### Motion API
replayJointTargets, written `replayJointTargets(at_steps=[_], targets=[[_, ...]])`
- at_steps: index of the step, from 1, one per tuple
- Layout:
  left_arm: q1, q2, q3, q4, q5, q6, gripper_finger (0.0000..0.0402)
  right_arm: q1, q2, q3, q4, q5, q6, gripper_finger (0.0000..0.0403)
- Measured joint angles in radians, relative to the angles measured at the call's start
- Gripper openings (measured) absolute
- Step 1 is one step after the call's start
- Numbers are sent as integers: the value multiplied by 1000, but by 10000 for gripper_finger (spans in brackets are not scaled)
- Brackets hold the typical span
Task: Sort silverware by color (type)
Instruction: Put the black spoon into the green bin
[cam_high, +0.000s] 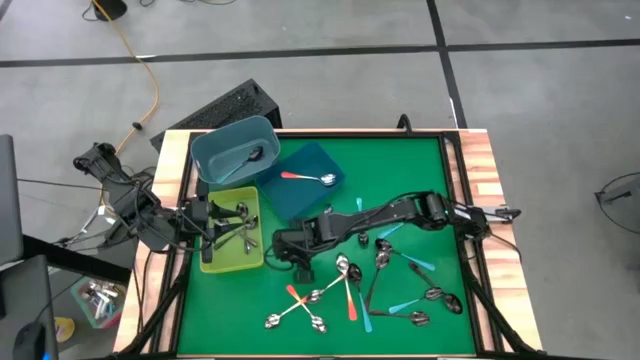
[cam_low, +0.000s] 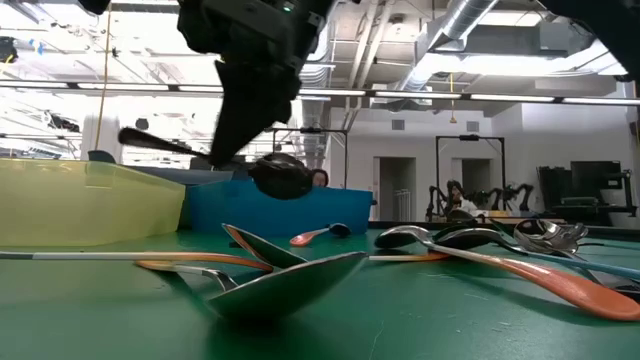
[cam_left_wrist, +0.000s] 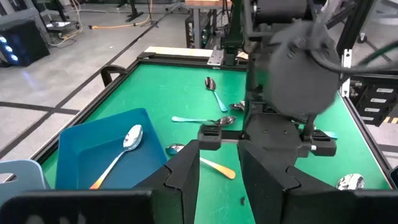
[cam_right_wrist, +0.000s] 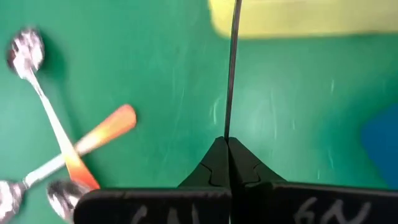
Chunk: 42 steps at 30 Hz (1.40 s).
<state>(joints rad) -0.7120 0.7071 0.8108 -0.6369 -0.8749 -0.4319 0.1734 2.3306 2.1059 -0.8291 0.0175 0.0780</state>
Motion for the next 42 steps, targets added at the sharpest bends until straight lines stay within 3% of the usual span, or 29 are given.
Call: replayJointTargets(at_steps=[7, 18, 42], targets=[[0, 0, 0, 0, 0, -10, 101, -52, 0, 0, 63, -11, 106, 1], [0, 0, 0, 0, -2, -10, 101, -105, 0, 1, 224, -152, 167, 1], [0, 0, 0, -1, -3, -4, 101, -202, -2, 2, 448, -208, 213, 0]])
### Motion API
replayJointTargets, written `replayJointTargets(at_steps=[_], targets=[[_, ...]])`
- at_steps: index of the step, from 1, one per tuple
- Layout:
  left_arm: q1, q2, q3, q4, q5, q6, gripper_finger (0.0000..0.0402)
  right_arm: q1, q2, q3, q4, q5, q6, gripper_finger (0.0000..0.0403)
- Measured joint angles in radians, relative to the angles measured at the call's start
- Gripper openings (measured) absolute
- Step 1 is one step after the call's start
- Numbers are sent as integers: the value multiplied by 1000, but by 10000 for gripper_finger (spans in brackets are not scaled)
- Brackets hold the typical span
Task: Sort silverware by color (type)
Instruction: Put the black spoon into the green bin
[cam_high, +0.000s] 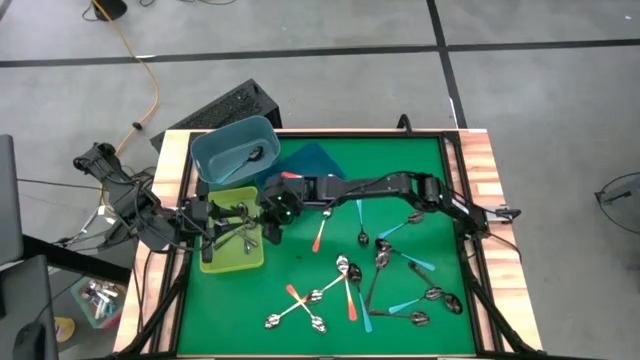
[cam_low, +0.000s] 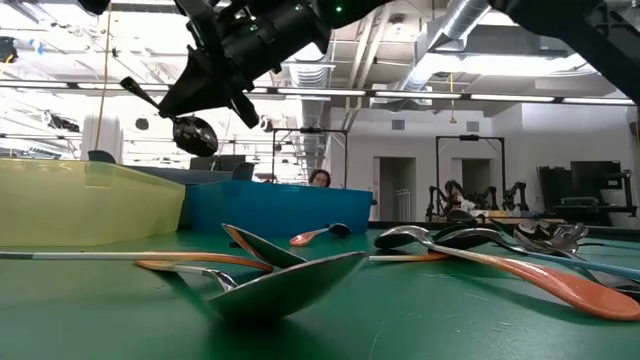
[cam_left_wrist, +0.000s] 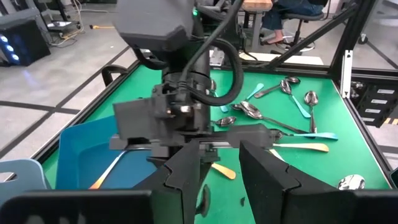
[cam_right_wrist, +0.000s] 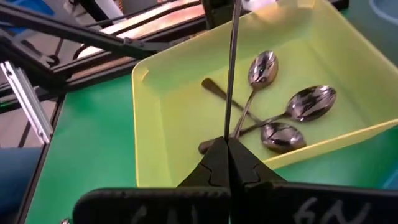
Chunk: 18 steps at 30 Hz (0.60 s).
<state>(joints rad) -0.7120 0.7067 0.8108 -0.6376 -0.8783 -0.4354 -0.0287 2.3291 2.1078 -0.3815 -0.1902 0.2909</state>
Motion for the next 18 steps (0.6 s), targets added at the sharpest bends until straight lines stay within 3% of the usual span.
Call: replayJointTargets(at_steps=[18], targets=[[0, 0, 0, -1, -1, 13, 101, -107, 0, 0, 218, -25, -3, 0]])
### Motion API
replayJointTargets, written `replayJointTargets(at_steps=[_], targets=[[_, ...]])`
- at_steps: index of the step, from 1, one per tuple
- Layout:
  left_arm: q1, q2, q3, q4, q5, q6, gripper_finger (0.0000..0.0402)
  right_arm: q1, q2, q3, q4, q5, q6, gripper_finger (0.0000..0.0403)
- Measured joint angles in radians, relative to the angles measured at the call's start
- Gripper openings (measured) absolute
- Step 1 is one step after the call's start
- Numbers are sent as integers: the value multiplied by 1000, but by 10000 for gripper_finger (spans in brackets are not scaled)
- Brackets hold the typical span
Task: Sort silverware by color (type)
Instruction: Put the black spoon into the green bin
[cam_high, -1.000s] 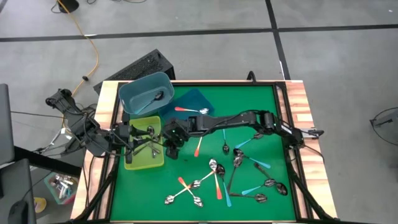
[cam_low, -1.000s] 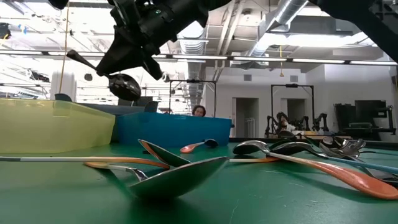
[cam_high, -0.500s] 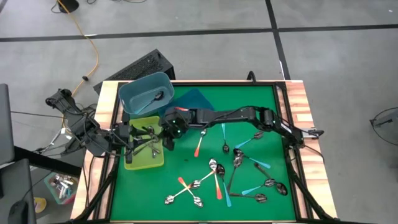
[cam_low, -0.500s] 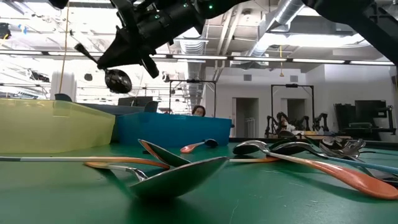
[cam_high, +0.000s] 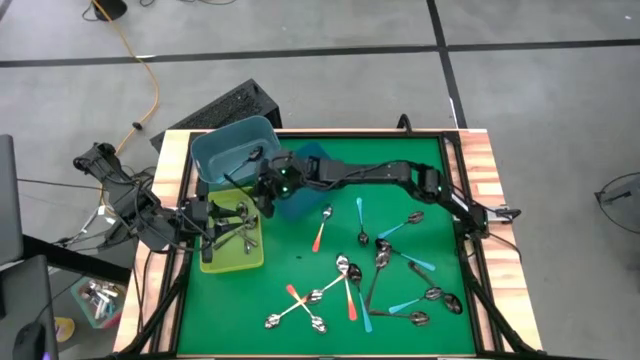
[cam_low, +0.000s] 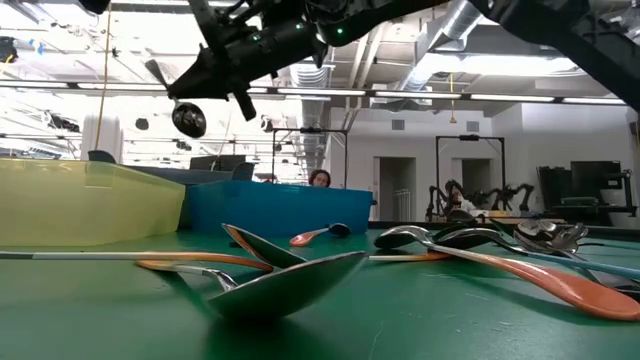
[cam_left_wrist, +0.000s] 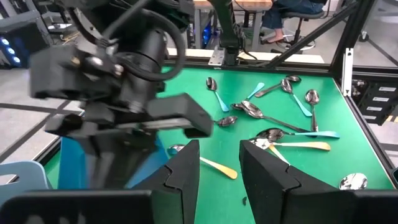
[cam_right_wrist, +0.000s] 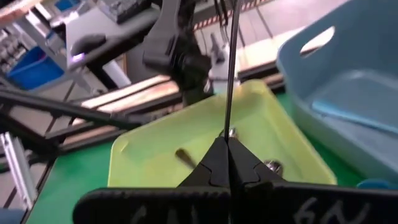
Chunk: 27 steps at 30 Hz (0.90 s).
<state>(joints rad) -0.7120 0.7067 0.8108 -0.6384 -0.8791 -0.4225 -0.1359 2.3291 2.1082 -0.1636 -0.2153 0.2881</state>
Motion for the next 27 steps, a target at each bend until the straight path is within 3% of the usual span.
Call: replayJointTargets(at_steps=[12, 27], targets=[[0, 0, 0, -1, 0, 19, 101, -102, 0, 0, 120, 7, -2, 0], [0, 0, 0, 0, -42, 20, 101, -208, 0, 0, 270, 7, -125, 0]])
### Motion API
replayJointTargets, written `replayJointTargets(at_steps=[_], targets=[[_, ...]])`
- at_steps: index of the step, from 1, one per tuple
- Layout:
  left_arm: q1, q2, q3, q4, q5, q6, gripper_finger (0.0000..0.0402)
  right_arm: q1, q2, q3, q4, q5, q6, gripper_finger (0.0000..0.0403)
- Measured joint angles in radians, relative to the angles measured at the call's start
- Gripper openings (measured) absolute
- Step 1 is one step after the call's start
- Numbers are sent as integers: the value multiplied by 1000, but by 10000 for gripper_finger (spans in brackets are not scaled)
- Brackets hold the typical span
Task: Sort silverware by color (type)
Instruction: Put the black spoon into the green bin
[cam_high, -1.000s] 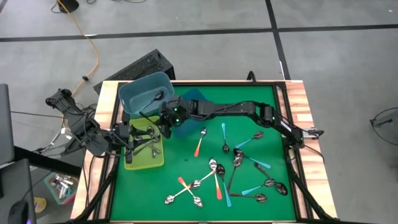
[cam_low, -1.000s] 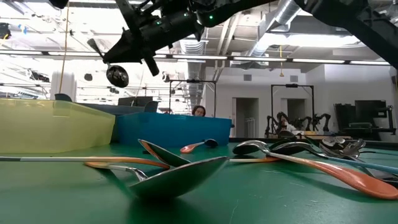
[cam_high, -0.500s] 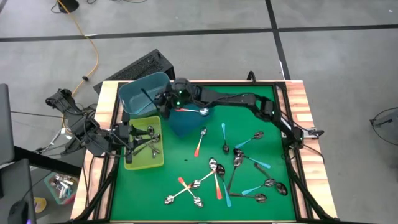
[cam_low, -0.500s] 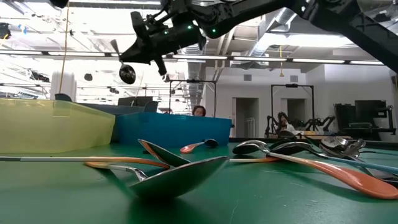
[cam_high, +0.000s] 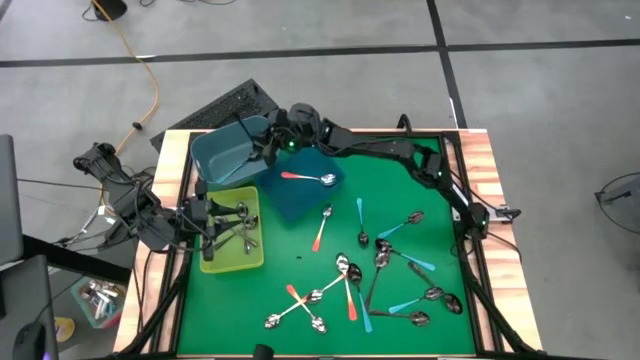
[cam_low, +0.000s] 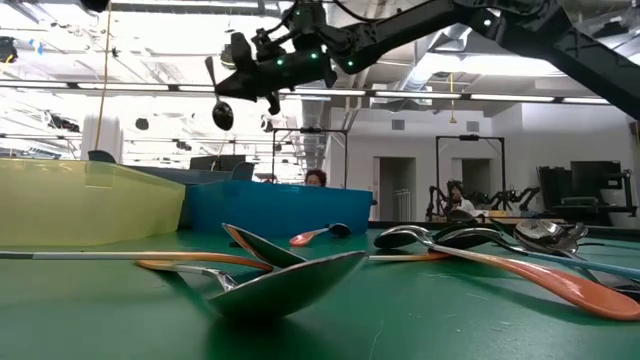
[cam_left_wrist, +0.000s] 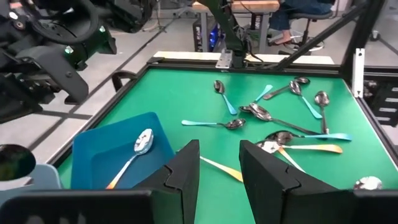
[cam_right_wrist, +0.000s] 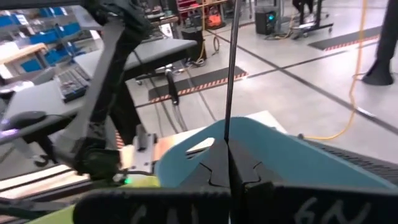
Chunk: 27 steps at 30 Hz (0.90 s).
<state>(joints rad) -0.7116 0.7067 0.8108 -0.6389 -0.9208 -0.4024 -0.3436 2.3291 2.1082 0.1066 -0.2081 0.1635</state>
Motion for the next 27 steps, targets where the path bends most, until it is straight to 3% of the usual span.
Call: replayJointTargets(at_steps=[13, 27], targets=[[0, 0, 0, 0, -16, 0, 101, -25, 25, 2, 62, -4, -89, 0], [0, 0, 0, -11, -29, 1, 101, -46, 116, -2, 124, -29, 51, 0]])
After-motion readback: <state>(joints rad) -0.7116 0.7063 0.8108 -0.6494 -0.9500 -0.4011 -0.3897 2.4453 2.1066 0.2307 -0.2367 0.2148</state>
